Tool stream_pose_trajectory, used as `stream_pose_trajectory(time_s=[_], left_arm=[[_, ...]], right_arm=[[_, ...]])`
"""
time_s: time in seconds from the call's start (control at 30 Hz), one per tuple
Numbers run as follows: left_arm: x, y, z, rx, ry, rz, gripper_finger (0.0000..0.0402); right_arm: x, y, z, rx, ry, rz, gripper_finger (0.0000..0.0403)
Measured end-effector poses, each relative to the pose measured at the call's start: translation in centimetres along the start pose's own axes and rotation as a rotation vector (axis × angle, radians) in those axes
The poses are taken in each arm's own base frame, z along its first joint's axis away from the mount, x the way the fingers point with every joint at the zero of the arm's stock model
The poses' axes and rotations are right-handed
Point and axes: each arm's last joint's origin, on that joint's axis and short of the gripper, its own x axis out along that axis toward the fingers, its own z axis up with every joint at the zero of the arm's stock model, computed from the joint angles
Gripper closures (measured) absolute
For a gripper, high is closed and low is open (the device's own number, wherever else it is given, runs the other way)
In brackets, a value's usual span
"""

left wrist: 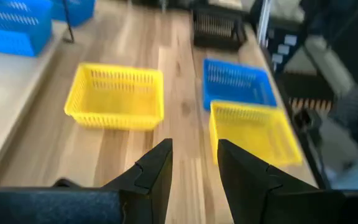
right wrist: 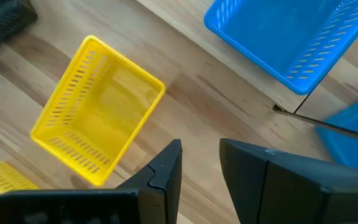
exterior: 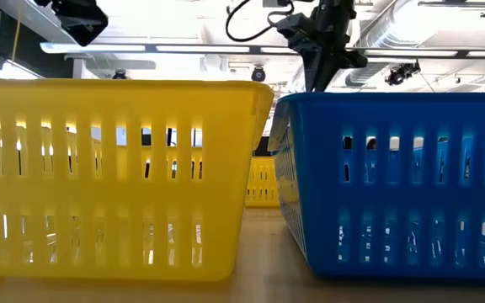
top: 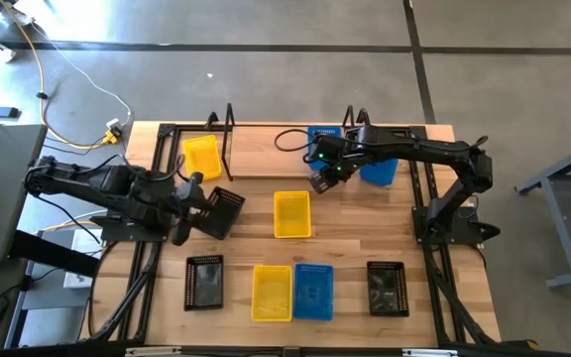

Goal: Stack baskets on shelf by color
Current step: Put the top left black bin on the shelf

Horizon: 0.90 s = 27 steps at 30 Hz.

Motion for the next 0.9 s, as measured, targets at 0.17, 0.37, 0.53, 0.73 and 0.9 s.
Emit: stream_pose_trajectory(time_s=[0.17,0.37,0.53,0.73,0.9], left_arm=[[0.8,-0.1,-0.4,0.064,0.175,0.0,0.0284],[2.5,-0.3,-1.3,0.16,0.343,0.005,0.0284],[4.2,-0.6,-1.8,0.238,0.443,0.0,0.0284],[6.3,-0.6,-2.6,0.315,0.581,-0.002,0.0284],[8.0,-0.5,-3.3,0.339,0.684,0.003,0.0284]], right_arm=[[0.0,0.0,0.0,-0.018,-0.002,-0.001,0.0309],[0.0,-0.1,0.0,-0.019,-0.014,-0.017,0.0309],[0.0,-0.1,0.0,-0.019,-0.014,-0.016,0.0309],[0.0,0.0,0.0,-0.016,-0.015,-0.016,0.0309],[0.0,0.0,0.0,-0.016,-0.014,-0.016,0.0309]])
